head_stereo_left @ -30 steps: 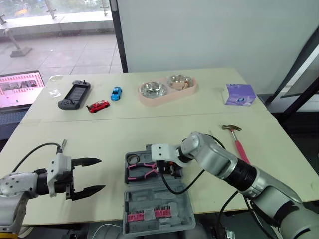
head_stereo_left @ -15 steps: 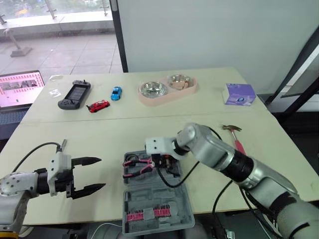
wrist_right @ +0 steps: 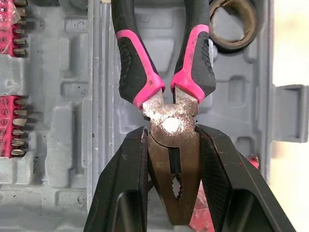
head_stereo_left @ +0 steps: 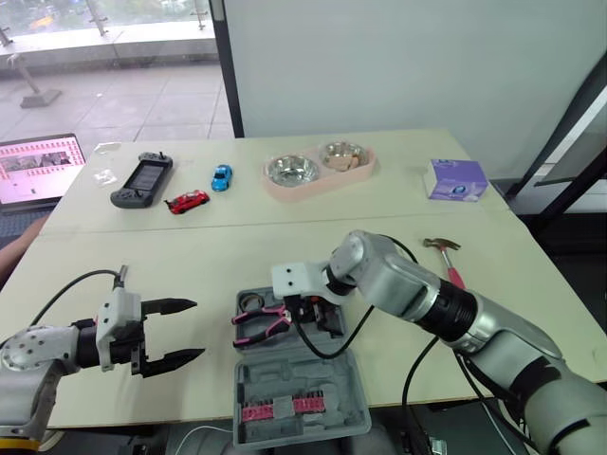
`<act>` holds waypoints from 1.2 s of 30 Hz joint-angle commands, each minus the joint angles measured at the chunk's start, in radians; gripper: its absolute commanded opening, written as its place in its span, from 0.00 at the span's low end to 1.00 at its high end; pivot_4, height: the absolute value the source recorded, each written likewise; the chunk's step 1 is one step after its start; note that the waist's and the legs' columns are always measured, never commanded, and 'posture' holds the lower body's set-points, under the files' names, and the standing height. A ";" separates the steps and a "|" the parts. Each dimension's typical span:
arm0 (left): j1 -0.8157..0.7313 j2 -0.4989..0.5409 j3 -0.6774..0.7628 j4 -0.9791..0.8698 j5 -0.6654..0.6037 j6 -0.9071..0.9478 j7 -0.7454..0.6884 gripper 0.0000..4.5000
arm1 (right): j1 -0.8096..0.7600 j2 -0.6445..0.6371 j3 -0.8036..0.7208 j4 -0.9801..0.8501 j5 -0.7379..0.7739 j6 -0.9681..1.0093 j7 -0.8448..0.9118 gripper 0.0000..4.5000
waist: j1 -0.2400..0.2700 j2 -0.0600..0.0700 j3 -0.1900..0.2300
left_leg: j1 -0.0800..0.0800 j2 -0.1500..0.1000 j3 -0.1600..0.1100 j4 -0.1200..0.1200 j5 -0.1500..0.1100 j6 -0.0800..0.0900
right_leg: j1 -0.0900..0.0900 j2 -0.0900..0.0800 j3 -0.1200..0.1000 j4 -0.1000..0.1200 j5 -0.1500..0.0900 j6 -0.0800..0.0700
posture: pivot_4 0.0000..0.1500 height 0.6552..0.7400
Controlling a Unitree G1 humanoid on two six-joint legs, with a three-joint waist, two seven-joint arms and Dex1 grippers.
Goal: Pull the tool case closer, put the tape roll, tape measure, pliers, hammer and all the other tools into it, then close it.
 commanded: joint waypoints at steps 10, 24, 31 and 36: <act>-0.005 0.000 0.002 -0.027 -0.018 0.011 0.013 1.00 | 0.012 0.009 0.016 0.005 -0.003 0.012 -0.023 0.21 | 0.000 0.000 0.000 | 0.000 0.000 0.000 0.000 0.000 0.000 | 0.000 0.000 0.000 0.000 0.000 0.000 | 1.00 0.95; 0.005 -0.003 0.001 -0.048 -0.021 0.020 0.029 1.00 | 0.024 0.058 0.028 0.108 -0.010 -0.024 -0.054 0.21 | -0.003 0.000 0.000 | 0.000 0.000 0.000 0.000 0.000 0.000 | 0.000 0.000 0.000 0.000 0.000 0.000 | 1.00 0.95; 0.006 -0.002 0.001 -0.055 -0.021 0.026 0.032 1.00 | 0.027 0.053 0.025 0.092 -0.005 -0.022 -0.048 0.21 | -0.003 0.000 0.000 | 0.000 0.000 0.000 0.000 0.000 0.000 | 0.000 0.000 0.000 0.000 0.000 0.000 | 1.00 0.95; -0.001 -0.001 0.001 -0.051 -0.019 0.028 0.030 1.00 | 0.039 0.055 0.001 0.068 0.008 -0.037 -0.053 0.33 | -0.003 0.000 0.000 | 0.000 0.000 0.000 0.000 0.000 0.000 | 0.000 0.000 0.000 0.000 0.000 0.000 | 1.00 0.95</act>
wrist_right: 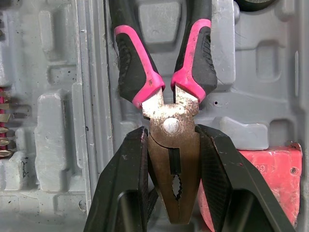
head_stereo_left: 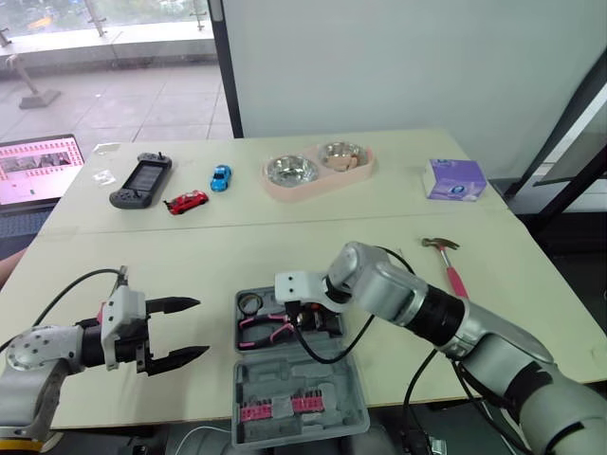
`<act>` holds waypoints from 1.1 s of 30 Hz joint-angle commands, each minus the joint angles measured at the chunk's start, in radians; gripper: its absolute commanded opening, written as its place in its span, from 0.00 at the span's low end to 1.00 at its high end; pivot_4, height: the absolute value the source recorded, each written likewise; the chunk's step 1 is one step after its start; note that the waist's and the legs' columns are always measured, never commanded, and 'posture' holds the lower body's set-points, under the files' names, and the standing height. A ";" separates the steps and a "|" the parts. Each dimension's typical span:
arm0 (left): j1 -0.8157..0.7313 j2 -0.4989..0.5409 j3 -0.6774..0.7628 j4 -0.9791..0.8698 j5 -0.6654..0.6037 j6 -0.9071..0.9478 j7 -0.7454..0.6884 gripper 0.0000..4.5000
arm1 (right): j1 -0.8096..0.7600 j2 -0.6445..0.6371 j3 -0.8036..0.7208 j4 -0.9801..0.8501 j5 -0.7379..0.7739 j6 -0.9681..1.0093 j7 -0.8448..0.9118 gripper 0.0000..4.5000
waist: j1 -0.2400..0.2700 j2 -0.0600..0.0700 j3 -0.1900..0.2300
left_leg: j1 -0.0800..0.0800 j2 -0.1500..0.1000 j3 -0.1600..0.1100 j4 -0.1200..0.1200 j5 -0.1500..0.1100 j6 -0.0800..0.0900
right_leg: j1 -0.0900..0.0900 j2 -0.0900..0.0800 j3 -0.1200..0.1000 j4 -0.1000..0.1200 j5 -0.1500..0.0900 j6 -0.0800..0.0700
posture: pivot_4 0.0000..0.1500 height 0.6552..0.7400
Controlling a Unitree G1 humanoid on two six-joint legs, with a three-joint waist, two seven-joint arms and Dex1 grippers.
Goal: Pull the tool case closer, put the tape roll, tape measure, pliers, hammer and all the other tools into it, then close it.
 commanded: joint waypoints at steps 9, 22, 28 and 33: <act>-0.015 0.010 0.014 -0.005 -0.016 -0.005 -0.006 1.00 | 0.008 0.038 -0.141 -0.083 0.071 0.033 -0.044 0.99 | 0.003 0.000 0.000 | 0.000 0.000 0.000 0.000 0.000 0.000 | 0.000 0.000 0.000 0.000 0.000 0.000 | 1.00 0.95; -0.016 0.014 0.031 -0.012 -0.022 0.009 0.009 1.00 | 0.332 0.080 -0.336 -0.125 0.110 -0.402 -0.259 0.28 | 0.005 0.000 0.000 | 0.000 0.000 0.000 0.000 0.000 0.000 | 0.001 0.000 0.000 -0.001 0.000 0.000 | 1.00 0.95; -0.012 0.015 0.039 -0.011 -0.026 0.011 0.018 1.00 | 0.463 0.118 -0.384 -0.070 0.111 -0.539 -0.342 0.01 | 0.002 0.000 0.000 | 0.001 0.000 0.000 0.000 0.000 0.000 | 0.001 0.000 0.000 0.000 0.000 0.000 | 1.00 0.95; -0.002 0.011 0.040 -0.018 -0.028 0.014 0.026 1.00 | 0.497 0.134 -0.382 0.010 0.083 -0.590 -0.371 0.01 | 0.003 0.000 0.000 | 0.001 0.000 0.000 0.000 0.000 0.000 | 0.001 0.000 0.000 0.000 0.000 0.000 | 1.00 0.95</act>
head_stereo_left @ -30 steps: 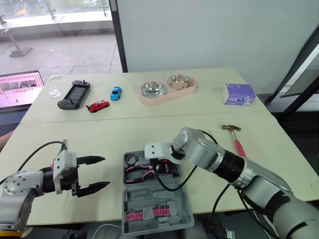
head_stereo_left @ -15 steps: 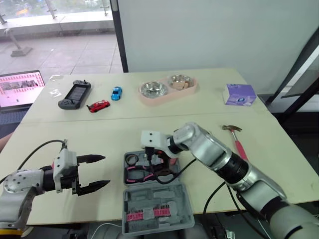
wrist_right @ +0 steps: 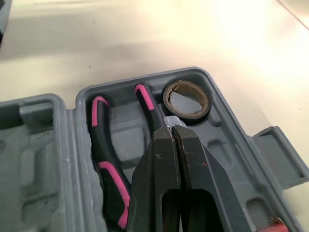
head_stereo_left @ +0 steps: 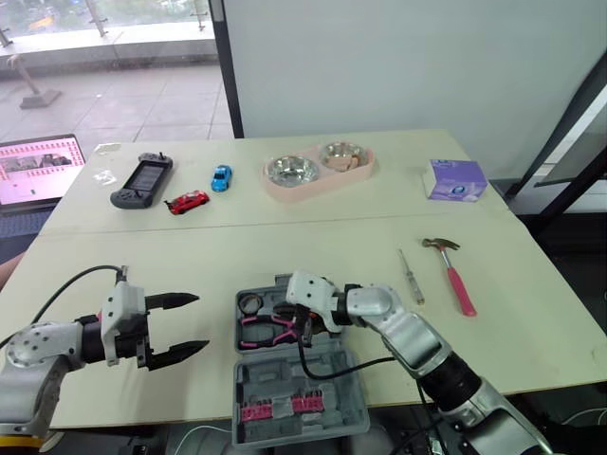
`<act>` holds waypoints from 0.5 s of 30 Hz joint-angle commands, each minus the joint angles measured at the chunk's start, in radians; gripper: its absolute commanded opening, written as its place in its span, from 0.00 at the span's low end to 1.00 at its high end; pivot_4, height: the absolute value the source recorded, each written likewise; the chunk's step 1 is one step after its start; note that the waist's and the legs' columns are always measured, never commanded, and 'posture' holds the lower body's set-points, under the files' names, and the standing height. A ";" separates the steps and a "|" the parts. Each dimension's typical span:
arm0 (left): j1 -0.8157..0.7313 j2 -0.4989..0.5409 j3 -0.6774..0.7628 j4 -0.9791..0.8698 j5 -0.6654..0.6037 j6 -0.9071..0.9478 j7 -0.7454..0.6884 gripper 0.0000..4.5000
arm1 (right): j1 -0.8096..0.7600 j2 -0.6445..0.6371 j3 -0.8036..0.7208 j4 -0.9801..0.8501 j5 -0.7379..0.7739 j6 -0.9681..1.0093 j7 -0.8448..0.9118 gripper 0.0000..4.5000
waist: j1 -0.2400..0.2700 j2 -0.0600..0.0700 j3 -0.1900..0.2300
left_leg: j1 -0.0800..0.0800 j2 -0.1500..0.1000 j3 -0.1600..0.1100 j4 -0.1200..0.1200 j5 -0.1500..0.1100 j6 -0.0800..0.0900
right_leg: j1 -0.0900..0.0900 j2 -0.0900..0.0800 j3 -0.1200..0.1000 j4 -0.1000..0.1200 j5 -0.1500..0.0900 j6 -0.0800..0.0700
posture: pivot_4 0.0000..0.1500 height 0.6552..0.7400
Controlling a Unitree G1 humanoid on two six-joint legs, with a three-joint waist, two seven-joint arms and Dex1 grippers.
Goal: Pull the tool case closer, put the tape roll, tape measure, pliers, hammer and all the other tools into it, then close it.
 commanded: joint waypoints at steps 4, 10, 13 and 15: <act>0.012 0.006 0.031 -0.025 -0.027 0.005 0.008 1.00 | 0.023 0.010 0.007 0.061 -0.041 -0.059 -0.016 0.01 | 0.001 0.000 0.000 | 0.000 0.000 0.000 0.000 0.000 0.000 | 0.000 0.000 0.000 0.000 0.000 0.000 | 1.00 0.95; 0.018 0.004 0.030 -0.028 -0.027 0.003 0.010 1.00 | 0.040 -0.020 0.059 0.165 -0.128 -0.010 -0.018 0.01 | 0.000 0.000 -0.001 | 0.003 0.000 0.000 0.000 0.000 0.000 | 0.003 0.000 0.000 0.000 0.000 0.000 | 1.00 0.95; 0.024 0.005 0.032 -0.027 -0.023 -0.002 0.010 1.00 | 0.052 -0.034 0.086 0.185 -0.163 0.035 -0.020 0.01 | 0.001 0.000 -0.001 | 0.009 0.000 0.000 -0.001 0.000 0.000 | 0.009 0.000 0.000 -0.001 0.000 0.000 | 1.00 0.95; 0.027 0.005 0.033 -0.027 -0.023 -0.004 0.011 1.00 | 0.057 -0.050 0.118 0.224 -0.208 0.059 -0.031 0.01 | 0.001 0.000 -0.007 | 0.020 0.000 0.000 -0.008 0.000 0.001 | 0.018 0.000 0.000 -0.006 -0.001 0.000 | 1.00 0.95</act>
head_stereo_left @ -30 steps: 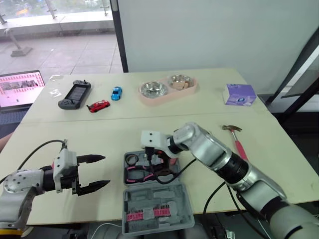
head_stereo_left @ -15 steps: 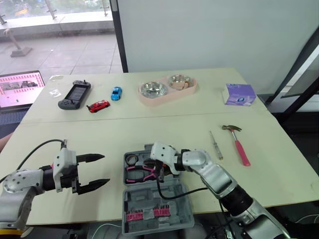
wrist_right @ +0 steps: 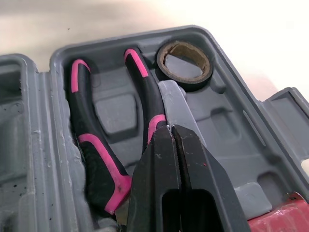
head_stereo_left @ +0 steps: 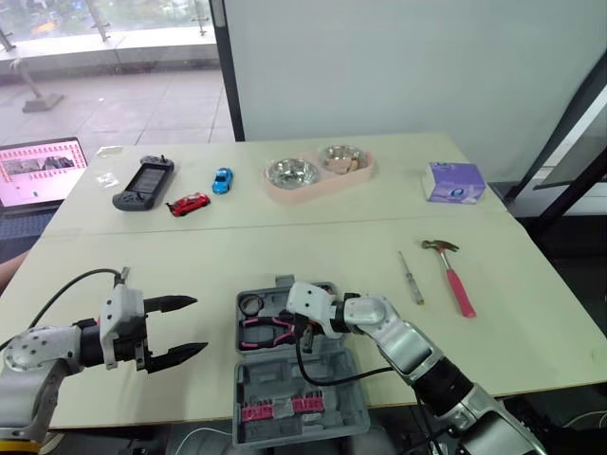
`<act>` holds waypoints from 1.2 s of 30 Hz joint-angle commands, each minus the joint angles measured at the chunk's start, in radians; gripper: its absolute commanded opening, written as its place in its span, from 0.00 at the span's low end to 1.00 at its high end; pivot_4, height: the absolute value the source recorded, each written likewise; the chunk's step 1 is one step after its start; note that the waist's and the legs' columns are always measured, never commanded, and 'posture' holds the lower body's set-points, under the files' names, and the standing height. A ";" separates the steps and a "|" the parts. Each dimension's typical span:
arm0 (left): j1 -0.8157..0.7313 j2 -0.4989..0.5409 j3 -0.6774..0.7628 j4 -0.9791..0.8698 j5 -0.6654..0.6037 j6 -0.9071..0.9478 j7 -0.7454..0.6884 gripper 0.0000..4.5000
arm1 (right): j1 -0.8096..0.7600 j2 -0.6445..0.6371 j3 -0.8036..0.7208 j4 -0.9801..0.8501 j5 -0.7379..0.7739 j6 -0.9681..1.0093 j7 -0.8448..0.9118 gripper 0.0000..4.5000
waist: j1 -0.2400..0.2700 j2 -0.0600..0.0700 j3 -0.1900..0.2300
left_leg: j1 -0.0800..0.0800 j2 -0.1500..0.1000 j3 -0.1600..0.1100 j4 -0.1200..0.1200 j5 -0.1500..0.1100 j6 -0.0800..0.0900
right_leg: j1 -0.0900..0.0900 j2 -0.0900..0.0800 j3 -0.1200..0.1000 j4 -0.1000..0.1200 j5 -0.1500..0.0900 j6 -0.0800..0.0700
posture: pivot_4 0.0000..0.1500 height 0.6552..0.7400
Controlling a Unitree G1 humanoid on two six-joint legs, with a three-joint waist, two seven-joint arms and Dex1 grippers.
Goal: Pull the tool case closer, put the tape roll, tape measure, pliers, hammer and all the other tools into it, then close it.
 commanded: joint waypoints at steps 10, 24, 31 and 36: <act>0.011 0.016 0.043 -0.024 -0.023 -0.006 0.007 1.00 | 0.077 -0.052 0.129 0.235 -0.157 0.093 -0.030 0.01 | 0.004 0.005 -0.040 | 0.020 0.000 -0.001 -0.009 -0.003 0.004 | 0.023 0.000 0.000 -0.010 -0.007 0.002 | 1.00 0.95; 0.011 0.021 0.048 -0.010 -0.021 -0.011 -0.005 1.00 | 0.072 -0.005 -0.023 0.027 -0.008 -0.190 -0.029 0.01 | 0.007 0.006 -0.040 | 0.029 0.000 -0.002 -0.009 -0.007 0.011 | 0.030 0.000 0.000 -0.010 -0.017 0.005 | 1.00 0.95; 0.008 0.017 0.045 0.000 -0.018 -0.018 -0.008 1.00 | 0.130 -0.062 -0.016 -0.085 0.067 -0.273 0.126 0.01 | 0.000 0.007 -0.026 | 0.011 0.000 -0.002 -0.009 -0.007 0.010 | 0.011 0.000 0.000 -0.008 -0.011 0.004 | 1.00 0.95; 0.012 0.016 0.045 -0.010 -0.021 -0.013 -0.008 1.00 | 0.118 -0.041 -0.023 -0.002 0.013 -0.267 0.075 0.01 | 0.001 0.006 -0.020 | 0.011 0.000 0.000 -0.009 -0.007 0.010 | 0.011 0.000 0.000 -0.008 -0.011 0.003 | 1.00 0.95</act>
